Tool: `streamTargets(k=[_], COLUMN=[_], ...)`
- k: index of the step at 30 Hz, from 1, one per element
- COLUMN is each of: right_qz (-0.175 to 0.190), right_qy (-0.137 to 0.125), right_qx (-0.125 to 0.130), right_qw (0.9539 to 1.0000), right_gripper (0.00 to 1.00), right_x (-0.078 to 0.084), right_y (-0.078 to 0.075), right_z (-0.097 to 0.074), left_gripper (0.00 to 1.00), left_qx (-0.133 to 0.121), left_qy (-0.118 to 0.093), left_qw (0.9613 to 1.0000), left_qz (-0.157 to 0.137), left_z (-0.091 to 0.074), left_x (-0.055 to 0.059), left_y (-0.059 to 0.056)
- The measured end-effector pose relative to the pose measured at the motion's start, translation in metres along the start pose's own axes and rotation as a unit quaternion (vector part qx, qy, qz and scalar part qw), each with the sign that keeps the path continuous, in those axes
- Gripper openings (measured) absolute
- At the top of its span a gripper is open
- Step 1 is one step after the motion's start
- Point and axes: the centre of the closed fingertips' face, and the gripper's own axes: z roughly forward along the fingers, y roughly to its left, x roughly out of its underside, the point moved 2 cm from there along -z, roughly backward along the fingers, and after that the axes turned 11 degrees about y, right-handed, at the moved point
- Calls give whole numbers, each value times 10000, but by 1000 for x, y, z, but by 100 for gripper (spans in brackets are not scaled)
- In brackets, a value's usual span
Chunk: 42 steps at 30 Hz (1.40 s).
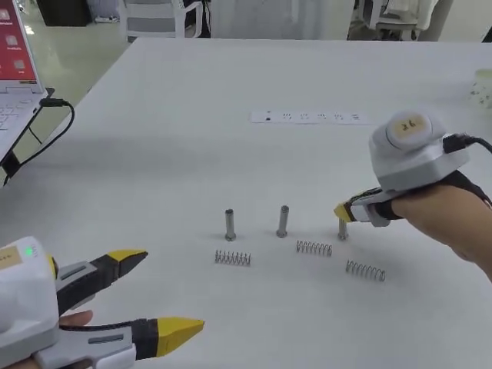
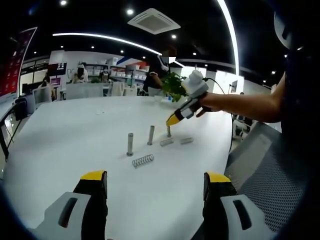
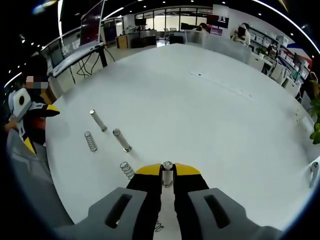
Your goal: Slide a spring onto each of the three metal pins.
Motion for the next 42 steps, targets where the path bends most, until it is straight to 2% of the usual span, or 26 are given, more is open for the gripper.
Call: streamTargets(k=[10, 23, 42], right_qz=[-2, -134, -144], right_qy=[-14, -12, 26], right_qx=[-26, -11, -9], right_qw=[10000, 9999, 9999], right_gripper=[6, 6, 6], right_x=[4, 4, 9], right_y=[2, 4, 3], right_z=[-3, -2, -3], left_gripper=[75, 75, 75], left_qx=[22, 13, 38], left_qy=[0, -23, -15], left_qw=[10000, 10000, 10000], left_qz=[16, -10, -14], left_z=[0, 0, 2], left_x=[0, 1, 2], left_y=[-3, -3, -3])
